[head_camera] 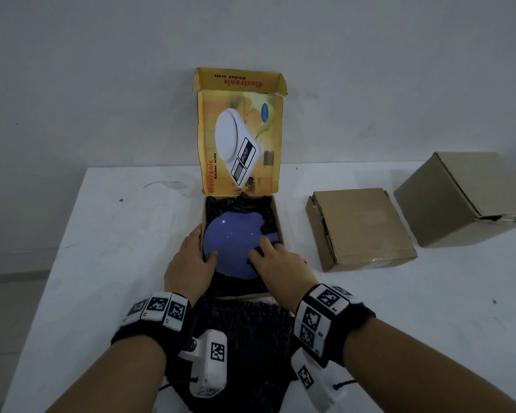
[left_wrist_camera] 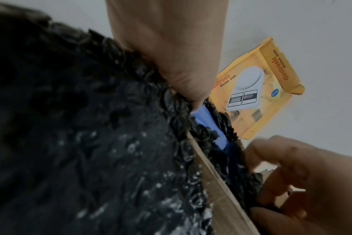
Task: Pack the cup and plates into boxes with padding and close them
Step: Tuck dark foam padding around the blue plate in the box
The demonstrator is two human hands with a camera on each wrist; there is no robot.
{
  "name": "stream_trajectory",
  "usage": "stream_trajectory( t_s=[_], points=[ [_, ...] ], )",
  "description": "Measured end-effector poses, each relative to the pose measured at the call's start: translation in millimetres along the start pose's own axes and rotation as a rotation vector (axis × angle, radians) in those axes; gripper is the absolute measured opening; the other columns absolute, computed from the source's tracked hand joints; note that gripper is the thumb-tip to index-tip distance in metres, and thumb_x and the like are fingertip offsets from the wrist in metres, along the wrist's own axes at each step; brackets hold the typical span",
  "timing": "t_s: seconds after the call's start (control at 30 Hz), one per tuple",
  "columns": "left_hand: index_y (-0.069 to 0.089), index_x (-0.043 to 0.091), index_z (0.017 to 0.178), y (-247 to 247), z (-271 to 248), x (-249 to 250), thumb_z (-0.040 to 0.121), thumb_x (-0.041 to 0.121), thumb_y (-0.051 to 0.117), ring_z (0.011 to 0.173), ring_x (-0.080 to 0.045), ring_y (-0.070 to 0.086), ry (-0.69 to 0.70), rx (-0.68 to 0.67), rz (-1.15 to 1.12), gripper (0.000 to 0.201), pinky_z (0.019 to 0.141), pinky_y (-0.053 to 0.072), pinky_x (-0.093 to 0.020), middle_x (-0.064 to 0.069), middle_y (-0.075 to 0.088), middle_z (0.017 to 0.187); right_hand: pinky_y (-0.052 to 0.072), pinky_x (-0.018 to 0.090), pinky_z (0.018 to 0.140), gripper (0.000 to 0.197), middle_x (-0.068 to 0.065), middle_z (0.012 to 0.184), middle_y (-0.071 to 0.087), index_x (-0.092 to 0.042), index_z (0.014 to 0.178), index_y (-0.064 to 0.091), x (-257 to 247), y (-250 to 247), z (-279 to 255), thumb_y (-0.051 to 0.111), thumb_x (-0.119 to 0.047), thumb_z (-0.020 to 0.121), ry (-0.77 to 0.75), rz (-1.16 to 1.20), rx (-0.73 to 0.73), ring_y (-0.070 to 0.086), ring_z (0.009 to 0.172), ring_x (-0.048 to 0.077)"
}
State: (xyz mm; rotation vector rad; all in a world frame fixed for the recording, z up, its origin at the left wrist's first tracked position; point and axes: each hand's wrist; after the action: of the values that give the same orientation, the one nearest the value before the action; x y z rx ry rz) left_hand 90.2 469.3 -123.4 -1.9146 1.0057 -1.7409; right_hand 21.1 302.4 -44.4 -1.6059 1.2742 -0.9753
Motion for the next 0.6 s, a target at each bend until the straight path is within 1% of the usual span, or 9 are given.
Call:
stream_trajectory(
  t_s=[0.07,0.1,0.13,0.23,0.33,0.4,0.47,0.53,0.6],
  points=[
    [0.022,0.023,0.150,0.2,0.1,-1.3,0.093,0.031,0.055,0.122,-0.032,0.049,0.006,-0.002,-0.009,0.066,0.096,0.042,-0.042,-0.007,0.040,0.147,0.049,0.031,0.059,0.024,0.014,0.107,0.060,-0.004,0.102,0.063,-2.5,-3.1,-0.6,0.070,-0.009,0.079,-0.028,-0.048,-0.032,0.061,0.089,0.028],
    [0.022,0.023,0.150,0.3,-0.3,-1.1,0.093,0.031,0.055,0.122,-0.032,0.049,0.007,-0.003,-0.014,0.066,0.096,0.042,-0.042,-0.007,0.041,0.146,0.047,0.026,0.050,0.022,0.011,0.088,0.065,-0.007,0.083,0.068,-2.0,-6.6,-2.8,0.081,-0.011,0.066,-0.021,-0.087,-0.033,0.063,0.077,0.024],
    [0.022,0.024,0.150,0.6,-0.2,-1.3,0.093,0.030,0.055,0.122,-0.031,0.049,0.010,-0.001,-0.018,0.066,0.095,0.043,-0.041,-0.007,0.041,0.146,0.046,0.026,0.051,0.019,0.009,0.083,0.065,-0.008,0.077,0.068,-1.6,-8.6,-3.8,0.082,-0.012,0.065,-0.032,-0.139,-0.042,0.062,0.078,0.024],
    [0.023,0.024,0.150,0.5,0.4,-2.7,0.093,0.031,0.055,0.122,-0.031,0.050,0.023,0.004,-0.031,0.066,0.095,0.043,-0.041,-0.006,0.042,0.145,0.038,0.036,0.085,0.010,0.006,0.104,0.061,-0.012,0.093,0.062,-2.1,-4.1,-4.5,0.053,-0.018,0.093,-0.057,-0.244,-0.195,0.040,0.114,0.030],
    [0.023,0.024,0.150,0.5,1.6,-6.5,0.093,0.033,0.055,0.122,-0.031,0.050,0.014,-0.002,-0.023,0.066,0.095,0.044,-0.043,-0.006,0.041,0.146,0.031,0.038,0.096,0.017,0.005,0.114,0.058,-0.014,0.100,0.061,-0.2,-5.0,2.3,0.047,-0.023,0.096,-0.037,-0.273,-0.285,0.030,0.124,0.029],
    [0.023,0.022,0.150,1.0,1.3,-6.9,0.093,0.033,0.055,0.123,-0.032,0.049,0.012,-0.005,-0.013,0.067,0.095,0.043,-0.043,-0.006,0.041,0.147,0.037,0.038,0.094,0.017,0.009,0.117,0.058,-0.009,0.107,0.058,2.5,-9.3,5.4,0.044,-0.015,0.098,-0.048,-0.180,-0.281,0.034,0.124,0.030],
    [0.022,0.021,0.150,1.4,1.1,-5.5,0.093,0.033,0.055,0.124,-0.033,0.048,0.009,-0.002,-0.003,0.067,0.096,0.043,-0.043,-0.007,0.039,0.148,0.045,0.039,0.079,0.024,0.013,0.117,0.055,-0.006,0.119,0.048,6.9,-15.4,7.2,0.042,-0.004,0.096,-0.062,-0.078,-0.186,0.049,0.112,0.032],
    [0.021,0.020,0.151,1.9,1.2,-3.9,0.093,0.032,0.055,0.125,-0.034,0.047,-0.002,0.002,0.009,0.068,0.097,0.042,-0.043,-0.007,0.037,0.150,0.041,0.037,0.065,0.038,0.016,0.123,0.045,-0.007,0.129,0.037,9.0,-19.3,6.5,0.045,0.001,0.093,-0.065,-0.008,-0.103,0.057,0.097,0.035],
    [0.021,0.020,0.151,1.8,0.5,-4.0,0.093,0.032,0.055,0.125,-0.034,0.048,-0.007,0.005,0.011,0.068,0.096,0.042,-0.043,-0.007,0.037,0.150,0.039,0.036,0.064,0.039,0.017,0.131,0.038,-0.007,0.130,0.039,8.7,-20.3,7.7,0.046,0.001,0.092,-0.061,-0.022,-0.129,0.058,0.093,0.036]
  ],
)
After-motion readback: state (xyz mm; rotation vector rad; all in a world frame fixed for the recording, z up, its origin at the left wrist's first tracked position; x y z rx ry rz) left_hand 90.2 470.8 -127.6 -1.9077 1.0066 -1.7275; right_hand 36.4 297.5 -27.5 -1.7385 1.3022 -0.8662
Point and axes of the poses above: each hand's wrist, its own z-axis towards the middle knuckle, its own y-axis out of the palm, x = y × z
